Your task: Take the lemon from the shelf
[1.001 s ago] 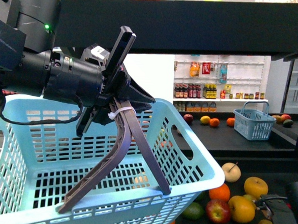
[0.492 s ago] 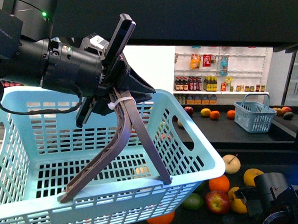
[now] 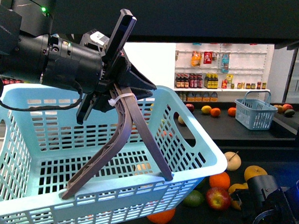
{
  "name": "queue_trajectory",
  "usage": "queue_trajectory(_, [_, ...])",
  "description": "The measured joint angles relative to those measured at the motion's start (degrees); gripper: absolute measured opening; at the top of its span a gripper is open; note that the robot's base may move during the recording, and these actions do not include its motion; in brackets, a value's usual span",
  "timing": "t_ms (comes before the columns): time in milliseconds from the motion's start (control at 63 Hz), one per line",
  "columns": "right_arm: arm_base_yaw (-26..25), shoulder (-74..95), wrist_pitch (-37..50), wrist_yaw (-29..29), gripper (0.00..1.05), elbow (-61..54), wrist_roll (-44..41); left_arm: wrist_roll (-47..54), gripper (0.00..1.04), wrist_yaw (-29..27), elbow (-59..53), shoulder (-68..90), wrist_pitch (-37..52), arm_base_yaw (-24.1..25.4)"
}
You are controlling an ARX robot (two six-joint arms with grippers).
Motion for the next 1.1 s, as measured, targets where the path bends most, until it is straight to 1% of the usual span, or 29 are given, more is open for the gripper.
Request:
queue_trajectory(16, [0.02, 0.15, -0.09, 0.0, 0.97, 0.13, 0.11, 0.0, 0.12, 0.0, 0.0, 0.0, 0.0, 0.0])
queue_trajectory(191, [0.24, 1.46, -1.05, 0.44, 0.74, 1.31, 0.35, 0.0, 0.12, -0.02, 0.0, 0.0, 0.0, 0.0])
queue_trajectory(206, [0.26, 1.51, -1.14, 0.46, 0.71, 1.42, 0.37, 0.0, 0.12, 0.0, 0.0, 0.0, 0.0, 0.0])
queue_trajectory(238, [0.26, 1.62, -1.2, 0.46, 0.67, 1.51, 0.42, 0.0, 0.12, 0.0, 0.0, 0.0, 0.0, 0.0])
queue_trajectory(286, [0.24, 1.66, -1.31, 0.46, 0.57, 1.6, 0.63, 0.0, 0.12, 0.02, 0.0, 0.0, 0.0, 0.0])
queue_trajectory(349, [0.24, 1.66, -1.31, 0.44, 0.51, 1.6, 0.81, 0.0, 0.12, 0.0, 0.0, 0.0, 0.0, 0.0])
queue_trajectory(429, [0.07, 1.64, -1.25, 0.42, 0.49, 1.51, 0.85, 0.0, 0.12, 0.02, 0.0, 0.0, 0.0, 0.0])
queue_trajectory(588, [-0.37, -0.37, 0.74, 0.66, 0.48, -1.75, 0.79, 0.0, 0.12, 0.0, 0.0, 0.0, 0.0, 0.0])
queue_trajectory(651, [-0.81, -2.38, 2.67, 0.81, 0.48, -4.59, 0.17, 0.0, 0.12, 0.0, 0.0, 0.0, 0.0, 0.0])
queue_trajectory(715, [-1.51, -6.64, 6.64, 1.88, 0.48, -9.44, -1.88, 0.02, 0.12, -0.02, 0.0, 0.0, 0.0, 0.0])
queue_trajectory(826, [-2.86, -15.98, 11.41, -0.42, 0.47, -16.85, -2.93, 0.0, 0.12, 0.02, 0.0, 0.0, 0.0, 0.0])
queue_trajectory(937, [-3.85, -26.43, 13.22, -3.96, 0.47, -22.64, -2.38, 0.0, 0.12, 0.02, 0.0, 0.0, 0.0, 0.0])
queue_trajectory(1096, [-3.76, -41.11, 13.6, -9.7, 0.47, -27.91, 0.07, 0.0, 0.12, 0.02, 0.0, 0.0, 0.0, 0.0])
